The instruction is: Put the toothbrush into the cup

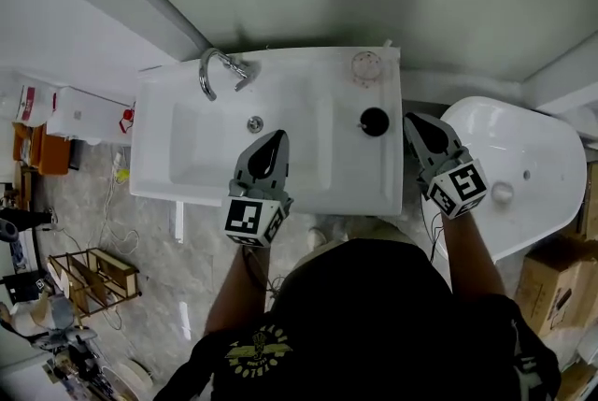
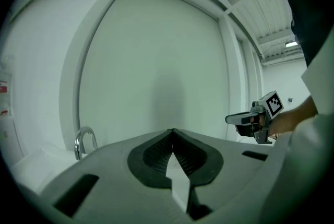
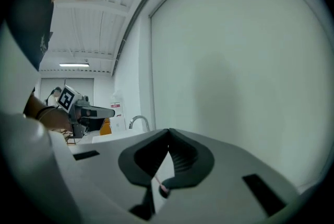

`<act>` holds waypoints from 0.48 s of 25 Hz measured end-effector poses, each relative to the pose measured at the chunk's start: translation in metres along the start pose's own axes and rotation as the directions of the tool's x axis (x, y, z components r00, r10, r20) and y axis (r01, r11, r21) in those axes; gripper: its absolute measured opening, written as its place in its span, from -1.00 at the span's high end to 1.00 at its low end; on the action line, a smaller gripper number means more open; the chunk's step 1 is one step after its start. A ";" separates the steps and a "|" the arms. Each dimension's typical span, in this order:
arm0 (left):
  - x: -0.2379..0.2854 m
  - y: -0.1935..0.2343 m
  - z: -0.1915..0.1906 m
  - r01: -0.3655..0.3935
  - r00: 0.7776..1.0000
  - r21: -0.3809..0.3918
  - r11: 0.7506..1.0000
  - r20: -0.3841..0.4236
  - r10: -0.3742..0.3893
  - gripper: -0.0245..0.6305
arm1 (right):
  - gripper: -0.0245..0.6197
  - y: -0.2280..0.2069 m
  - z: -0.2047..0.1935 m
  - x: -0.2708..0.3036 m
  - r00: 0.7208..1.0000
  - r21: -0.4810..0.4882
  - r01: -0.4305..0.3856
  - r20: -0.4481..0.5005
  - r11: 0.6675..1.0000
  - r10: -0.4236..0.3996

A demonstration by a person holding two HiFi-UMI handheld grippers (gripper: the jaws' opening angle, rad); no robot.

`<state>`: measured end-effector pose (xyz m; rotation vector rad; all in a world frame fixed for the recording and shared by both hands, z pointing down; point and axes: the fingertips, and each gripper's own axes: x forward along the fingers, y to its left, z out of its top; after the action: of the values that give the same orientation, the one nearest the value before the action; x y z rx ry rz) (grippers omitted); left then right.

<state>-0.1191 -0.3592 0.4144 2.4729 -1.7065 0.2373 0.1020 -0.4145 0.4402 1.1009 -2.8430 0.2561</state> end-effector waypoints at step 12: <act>-0.060 0.001 0.052 0.049 0.990 0.019 0.999 0.132 -0.051 0.89 | 0.89 0.046 0.051 -0.054 0.986 -0.037 0.128 0.109 0.991 -0.123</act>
<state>-0.1384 -0.3149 0.3513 2.5928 -1.6939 0.0836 0.1099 -0.3548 0.3766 1.3159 -2.8392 0.1290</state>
